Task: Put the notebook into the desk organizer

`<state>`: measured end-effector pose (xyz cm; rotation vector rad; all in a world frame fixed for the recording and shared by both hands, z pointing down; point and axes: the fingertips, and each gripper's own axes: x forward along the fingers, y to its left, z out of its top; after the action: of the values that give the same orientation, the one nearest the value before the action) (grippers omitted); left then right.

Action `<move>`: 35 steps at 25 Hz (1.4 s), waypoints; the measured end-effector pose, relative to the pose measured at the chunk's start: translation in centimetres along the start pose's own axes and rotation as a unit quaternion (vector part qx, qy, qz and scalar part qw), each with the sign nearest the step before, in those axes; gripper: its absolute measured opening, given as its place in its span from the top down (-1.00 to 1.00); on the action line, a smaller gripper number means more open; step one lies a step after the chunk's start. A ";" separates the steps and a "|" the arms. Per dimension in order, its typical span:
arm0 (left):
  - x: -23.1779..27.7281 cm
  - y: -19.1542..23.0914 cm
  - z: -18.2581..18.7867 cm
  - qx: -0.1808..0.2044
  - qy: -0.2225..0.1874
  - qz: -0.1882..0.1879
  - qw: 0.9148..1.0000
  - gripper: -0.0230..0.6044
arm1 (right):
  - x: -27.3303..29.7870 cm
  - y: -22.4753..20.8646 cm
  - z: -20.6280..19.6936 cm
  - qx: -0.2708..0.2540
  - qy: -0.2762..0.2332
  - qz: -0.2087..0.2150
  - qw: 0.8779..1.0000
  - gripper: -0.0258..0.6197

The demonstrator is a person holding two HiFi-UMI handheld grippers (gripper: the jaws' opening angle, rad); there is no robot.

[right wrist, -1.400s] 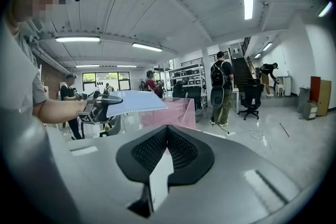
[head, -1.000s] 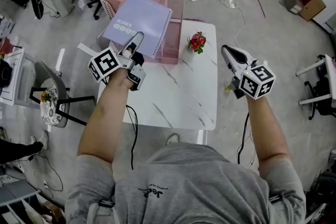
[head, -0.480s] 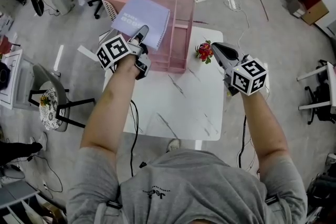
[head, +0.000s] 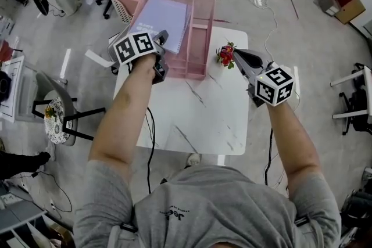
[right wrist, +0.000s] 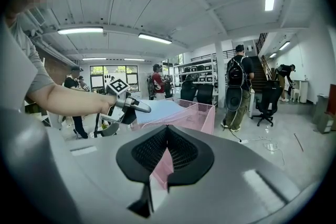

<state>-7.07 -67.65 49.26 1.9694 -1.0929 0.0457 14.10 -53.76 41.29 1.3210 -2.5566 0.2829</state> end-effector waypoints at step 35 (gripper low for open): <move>-2.6 3.4 3.0 0.492 0.093 0.281 0.819 -0.72 | -1.5 1.8 -1.2 -0.014 0.034 0.002 0.999 0.92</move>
<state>-12.09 -68.80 48.58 2.3023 -1.6709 1.3346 13.57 -51.23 41.92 1.2747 -2.4981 0.2863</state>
